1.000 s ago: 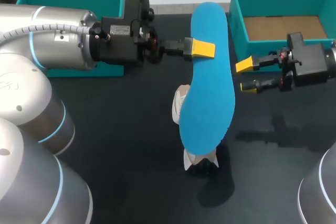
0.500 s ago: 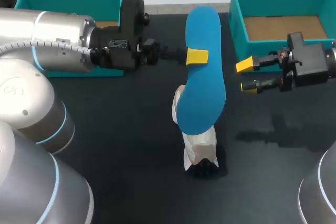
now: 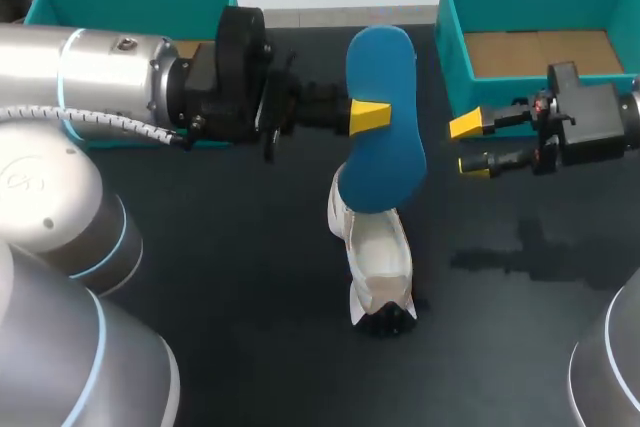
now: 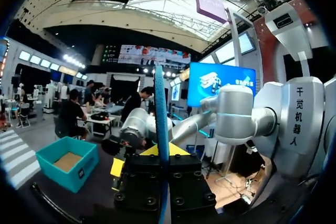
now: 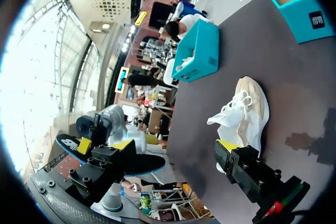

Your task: Take the shoe out of the shoebox, open the shoe tongue, remove and reinsert the insole, then place the shoe into the shoebox

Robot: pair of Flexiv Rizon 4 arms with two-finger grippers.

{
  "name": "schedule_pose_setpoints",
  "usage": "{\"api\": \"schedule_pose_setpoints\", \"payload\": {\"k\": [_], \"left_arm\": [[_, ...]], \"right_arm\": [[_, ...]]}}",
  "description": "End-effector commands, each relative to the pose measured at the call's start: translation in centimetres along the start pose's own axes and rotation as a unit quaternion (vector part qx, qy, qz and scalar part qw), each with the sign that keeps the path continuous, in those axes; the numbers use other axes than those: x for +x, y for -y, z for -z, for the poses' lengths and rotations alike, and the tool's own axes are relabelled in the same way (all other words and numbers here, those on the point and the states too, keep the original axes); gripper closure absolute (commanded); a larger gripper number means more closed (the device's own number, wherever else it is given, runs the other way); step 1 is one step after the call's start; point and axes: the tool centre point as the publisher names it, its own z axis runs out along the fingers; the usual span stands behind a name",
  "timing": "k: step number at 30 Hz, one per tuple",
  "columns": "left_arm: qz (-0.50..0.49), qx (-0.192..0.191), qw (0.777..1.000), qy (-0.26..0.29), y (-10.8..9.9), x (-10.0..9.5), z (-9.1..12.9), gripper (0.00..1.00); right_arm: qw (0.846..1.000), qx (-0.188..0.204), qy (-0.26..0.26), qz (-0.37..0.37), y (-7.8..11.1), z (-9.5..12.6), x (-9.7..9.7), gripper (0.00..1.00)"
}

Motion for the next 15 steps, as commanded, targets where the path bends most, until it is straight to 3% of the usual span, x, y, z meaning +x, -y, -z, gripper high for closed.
{"api": "schedule_pose_setpoints", "payload": {"k": [1,10,12,15], "left_arm": [[-0.196,-0.01,0.98,0.02,-0.2,0.3,0.2,1.0],[-0.196,-0.01,0.98,0.02,-0.2,0.3,0.2,1.0],[-0.308,-0.008,0.951,0.003,-1.6,0.0,0.5,1.0],[-0.376,0.008,0.926,0.018,-2.9,-0.8,1.0,1.0]], "right_arm": [[1.0,0.0,0.0,0.0,-0.1,-0.2,0.0,0.0],[1.0,0.0,0.0,0.0,-0.1,-0.2,0.0,0.0],[1.0,0.0,0.0,0.0,-0.1,-0.2,0.0,0.0],[1.0,0.0,0.0,0.0,-0.1,-0.2,0.0,0.0]]}}
